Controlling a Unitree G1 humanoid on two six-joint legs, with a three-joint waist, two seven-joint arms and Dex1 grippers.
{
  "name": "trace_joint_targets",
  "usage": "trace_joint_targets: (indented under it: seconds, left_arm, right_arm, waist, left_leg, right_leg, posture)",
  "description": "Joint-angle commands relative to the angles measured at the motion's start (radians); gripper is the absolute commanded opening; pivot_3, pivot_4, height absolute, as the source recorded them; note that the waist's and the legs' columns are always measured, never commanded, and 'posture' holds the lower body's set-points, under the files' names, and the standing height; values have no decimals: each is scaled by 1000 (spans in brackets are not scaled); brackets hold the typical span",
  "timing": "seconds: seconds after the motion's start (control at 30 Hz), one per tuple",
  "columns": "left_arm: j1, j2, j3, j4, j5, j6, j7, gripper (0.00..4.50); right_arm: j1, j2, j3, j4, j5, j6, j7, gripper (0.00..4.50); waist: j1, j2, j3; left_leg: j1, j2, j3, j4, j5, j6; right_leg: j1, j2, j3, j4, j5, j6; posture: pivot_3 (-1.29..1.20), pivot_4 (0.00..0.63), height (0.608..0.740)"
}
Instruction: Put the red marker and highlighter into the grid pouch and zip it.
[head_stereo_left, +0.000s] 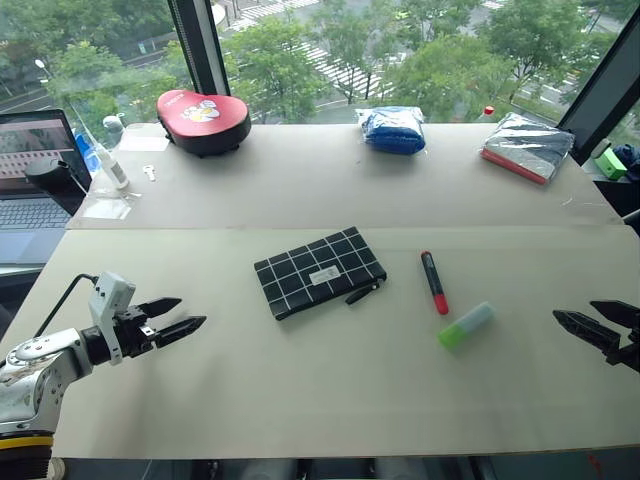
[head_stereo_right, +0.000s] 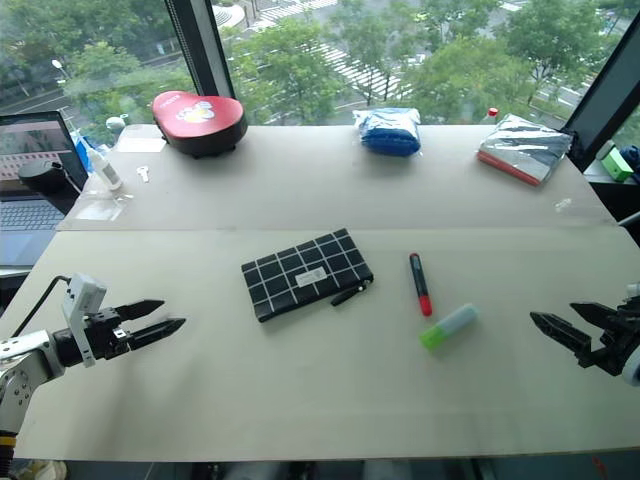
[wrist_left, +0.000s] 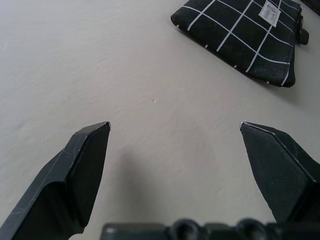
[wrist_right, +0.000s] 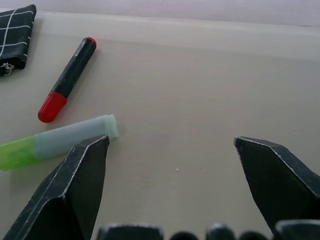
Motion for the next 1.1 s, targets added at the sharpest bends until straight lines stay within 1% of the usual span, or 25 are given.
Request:
trace_joint_targets:
  seconds: [0.03,0.17,0.23,0.3,0.37,0.43,0.47,0.5,0.57,0.6,0.67,0.7,0.77,0.87,0.93,1.0,1.07,1.1]
  left_arm:
    - [-20,-2,6,-18,-5,-1,12,4500]
    - [-28,9,-47,-24,12,-33,-44,4500]
    - [-61,12,-92,36,78,-124,-58,4500]
    - [-102,31,-165,162,233,-364,-58,4500]
    - [-120,29,-183,208,272,-536,-111,4500]
    - [-157,11,-172,221,259,-604,-126,4500]
    - [-172,14,-180,233,275,-653,-135,4500]
    - [-186,26,-202,253,319,-720,-135,4500]
    - [-199,63,-269,304,436,-875,-142,4500]
    - [-209,68,-290,323,465,-924,-143,4500]
    - [-239,58,-315,332,476,-992,-144,4500]
    - [-255,51,-326,330,480,-1018,-143,4500]
    - [-279,39,-347,323,476,-1058,-156,4500]
    - [-312,22,-380,317,471,-1110,-173,4500]
    - [-329,14,-402,314,473,-1143,-185,4500]
    - [-341,7,-424,314,478,-1178,-191,4500]
    - [-353,1,-443,332,496,-1222,-183,4500]
    - [-362,-3,-450,349,512,-1254,-170,4500]
  right_arm:
    - [-14,1,4,-21,-6,-13,-11,4418]
    - [-58,4,39,-14,-8,-4,-37,4418]
    - [-90,8,49,-12,-2,2,-54,4418]
    - [-125,16,59,-37,43,28,-44,3903]
    - [-141,18,73,-61,64,45,-37,3353]
    - [-163,20,91,-69,70,59,-44,2706]
    - [-181,23,103,-75,76,64,-51,2250]
    - [-202,28,120,-84,85,72,-59,1968]
    - [-254,44,164,-113,108,92,-68,1264]
    - [-276,53,189,-126,114,101,-72,1016]
    - [-331,80,268,-164,122,117,-78,276]
    - [-358,93,309,-179,123,122,-79,58]
    - [-407,119,381,-198,125,131,-75,58]
    - [-481,159,508,-196,78,108,-63,58]
    - [-548,198,619,-159,-10,80,-107,58]
    - [-600,230,721,-111,-100,31,-117,58]
    - [-642,260,780,-47,-175,-35,-126,58]
    - [-666,276,803,-8,-215,-64,-143,58]
  waist:
    - [0,0,0]
    - [0,0,0]
    - [1,0,0]
    - [3,0,0]
    - [4,0,0]
    - [4,0,0]
    - [4,0,0]
    - [4,0,0]
    - [4,0,0]
    - [2,0,0]
    - [1,1,0]
    - [0,1,0]
    - [0,1,0]
    - [3,1,0]
    - [0,1,0]
    - [-3,1,0]
    - [-4,1,0]
    - [-3,1,0]
  left_leg:
    - [0,0,0,0,0,0]
    - [0,0,0,0,0,0]
    - [0,0,1,0,0,0]
    - [0,0,0,0,0,-1]
    - [0,0,0,0,1,-2]
    - [-1,0,0,-1,1,-1]
    - [-1,0,0,-1,0,-1]
    - [-1,0,0,0,0,-1]
    - [-1,0,0,0,0,0]
    - [-1,0,1,0,0,0]
    - [-1,0,0,-1,0,0]
    - [-1,0,0,-1,0,0]
    - [-1,0,0,0,0,0]
    - [-2,-1,0,0,1,0]
    - [-2,-1,0,1,4,4]
    - [-2,-1,0,1,4,4]
    - [-2,-1,0,1,7,0]
    - [-2,-1,0,1,8,1]
  right_leg:
    - [0,0,0,0,0,0]
    - [0,0,0,0,0,0]
    - [0,0,0,0,0,0]
    - [0,0,0,0,0,0]
    - [0,0,0,0,1,-2]
    - [-1,0,0,0,1,-2]
    - [-1,0,0,-1,1,-2]
    - [-1,0,0,-1,1,-2]
    - [-1,-1,0,-1,1,-2]
    - [-1,-1,0,-1,1,-2]
    - [-1,-1,1,-1,1,-2]
    - [-1,-1,1,-1,1,-2]
    - [-1,0,0,-1,1,-2]
    - [-2,-1,0,0,1,-2]
    - [-3,0,0,-1,1,-1]
    - [-5,0,0,0,1,-1]
    - [-6,0,0,0,1,-1]
    - [-6,1,0,0,1,-1]
  posture:
    - [0,150,740]
    - [0,150,740]
    - [0,150,740]
    - [0,150,740]
    - [0,150,740]
    - [0,150,740]
    - [0,150,740]
    - [0,150,740]
    - [0,150,740]
    - [0,150,740]
    - [0,150,740]
    - [0,150,740]
    - [0,150,740]
    - [0,150,740]
    - [0,150,740]
    - [0,150,740]
    - [0,150,740]
    - [0,150,740]
